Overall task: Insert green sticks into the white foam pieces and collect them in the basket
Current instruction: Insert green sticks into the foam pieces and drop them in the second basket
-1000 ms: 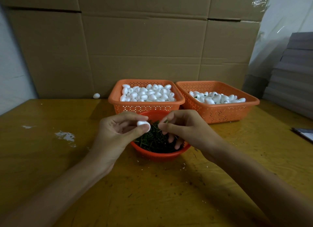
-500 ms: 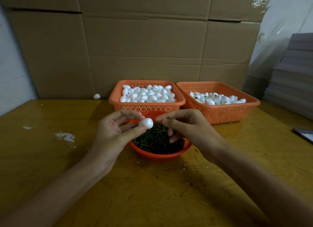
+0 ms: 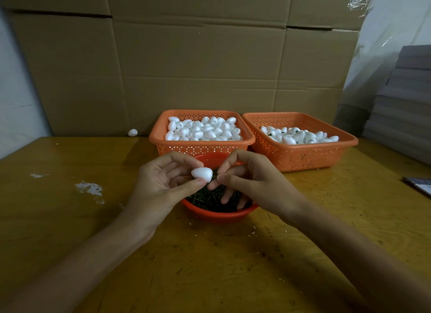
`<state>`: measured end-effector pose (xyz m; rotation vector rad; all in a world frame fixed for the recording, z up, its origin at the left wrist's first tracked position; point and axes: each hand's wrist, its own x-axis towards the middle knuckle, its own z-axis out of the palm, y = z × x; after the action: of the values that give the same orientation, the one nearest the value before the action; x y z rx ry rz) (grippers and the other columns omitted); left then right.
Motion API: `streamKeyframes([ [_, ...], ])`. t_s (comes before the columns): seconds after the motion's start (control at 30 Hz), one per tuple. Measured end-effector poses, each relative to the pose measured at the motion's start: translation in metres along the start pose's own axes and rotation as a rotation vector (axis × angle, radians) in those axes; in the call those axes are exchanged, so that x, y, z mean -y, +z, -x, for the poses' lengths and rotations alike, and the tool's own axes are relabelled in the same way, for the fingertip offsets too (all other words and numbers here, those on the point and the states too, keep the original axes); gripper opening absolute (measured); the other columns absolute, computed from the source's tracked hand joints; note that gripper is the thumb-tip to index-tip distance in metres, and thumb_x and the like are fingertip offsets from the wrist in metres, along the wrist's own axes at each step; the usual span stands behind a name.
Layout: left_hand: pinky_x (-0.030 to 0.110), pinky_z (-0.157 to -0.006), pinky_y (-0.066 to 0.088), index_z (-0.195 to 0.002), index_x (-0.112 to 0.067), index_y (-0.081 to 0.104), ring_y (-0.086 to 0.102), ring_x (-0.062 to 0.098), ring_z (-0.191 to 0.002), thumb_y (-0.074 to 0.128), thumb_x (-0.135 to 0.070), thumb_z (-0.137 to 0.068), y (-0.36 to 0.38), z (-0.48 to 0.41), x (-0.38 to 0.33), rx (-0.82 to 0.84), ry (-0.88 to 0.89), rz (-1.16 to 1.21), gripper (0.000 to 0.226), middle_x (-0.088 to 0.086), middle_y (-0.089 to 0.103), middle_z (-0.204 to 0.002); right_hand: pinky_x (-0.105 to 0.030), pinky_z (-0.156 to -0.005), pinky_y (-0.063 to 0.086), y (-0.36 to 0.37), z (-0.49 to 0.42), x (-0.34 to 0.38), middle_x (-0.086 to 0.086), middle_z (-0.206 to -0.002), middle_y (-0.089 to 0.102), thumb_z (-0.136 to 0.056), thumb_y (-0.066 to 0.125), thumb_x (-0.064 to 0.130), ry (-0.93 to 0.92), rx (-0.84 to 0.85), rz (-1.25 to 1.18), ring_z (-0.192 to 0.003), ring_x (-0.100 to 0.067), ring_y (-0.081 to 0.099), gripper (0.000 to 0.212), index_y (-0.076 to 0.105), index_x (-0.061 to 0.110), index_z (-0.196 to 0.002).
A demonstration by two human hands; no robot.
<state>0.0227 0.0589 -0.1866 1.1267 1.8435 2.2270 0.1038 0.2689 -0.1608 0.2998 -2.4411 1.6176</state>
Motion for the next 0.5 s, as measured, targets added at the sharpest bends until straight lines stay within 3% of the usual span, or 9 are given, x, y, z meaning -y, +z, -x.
streamKeyframes([
  [0.13,0.020,-0.081,0.058,-0.094,-0.028,0.077,0.075,0.020,-0.108,0.088,-0.016,-0.073,0.001,0.000,0.001,-0.008,0.055,-0.035,0.026,0.003,0.078,-0.111,-0.031,-0.059,0.056,0.002,0.002,0.000,-0.002,-0.099,0.081,-0.103,0.064,0.013,-0.036,0.034,0.093,-0.074,-0.029,0.076,0.012,0.058,0.004,-0.108],
  [0.27,0.027,-0.090,0.060,-0.128,-0.025,0.065,0.069,0.017,-0.121,0.088,-0.015,-0.077,0.005,0.003,0.002,0.028,0.056,-0.121,0.057,-0.002,0.071,-0.131,-0.031,-0.059,0.059,-0.010,-0.001,0.006,-0.007,-0.098,0.080,-0.102,0.064,0.008,-0.045,0.005,0.003,-0.075,-0.027,0.074,0.009,0.060,0.003,-0.108],
  [0.37,0.020,-0.106,0.047,-0.136,-0.033,0.057,0.051,0.001,-0.137,0.077,-0.038,-0.091,0.009,0.011,0.000,0.153,0.159,-0.474,0.050,-0.020,0.057,-0.143,-0.030,-0.064,0.060,-0.034,-0.003,0.000,-0.004,-0.091,0.080,-0.100,0.066,0.008,-0.079,-0.352,0.038,-0.076,-0.019,0.075,0.003,0.065,0.009,-0.103],
  [0.43,0.020,-0.112,0.036,-0.126,-0.032,0.065,0.045,-0.001,-0.140,0.056,-0.050,-0.100,0.010,0.017,-0.001,0.244,0.339,-0.888,0.033,-0.019,0.054,-0.140,-0.031,-0.074,0.061,-0.057,-0.004,-0.012,0.003,-0.095,0.079,-0.100,0.068,0.017,-0.083,-0.690,0.312,-0.087,-0.011,0.075,0.003,0.068,0.018,-0.104],
  [0.5,0.032,-0.110,0.038,-0.111,-0.027,0.073,0.051,0.013,-0.137,0.041,-0.051,-0.106,0.013,0.021,0.000,0.339,0.443,-1.151,0.041,-0.008,0.062,-0.130,-0.032,-0.084,0.055,-0.080,-0.004,-0.026,0.002,-0.114,0.076,-0.103,0.063,0.024,-0.013,-0.774,0.709,-0.108,-0.016,0.070,0.018,0.068,0.019,-0.120],
])
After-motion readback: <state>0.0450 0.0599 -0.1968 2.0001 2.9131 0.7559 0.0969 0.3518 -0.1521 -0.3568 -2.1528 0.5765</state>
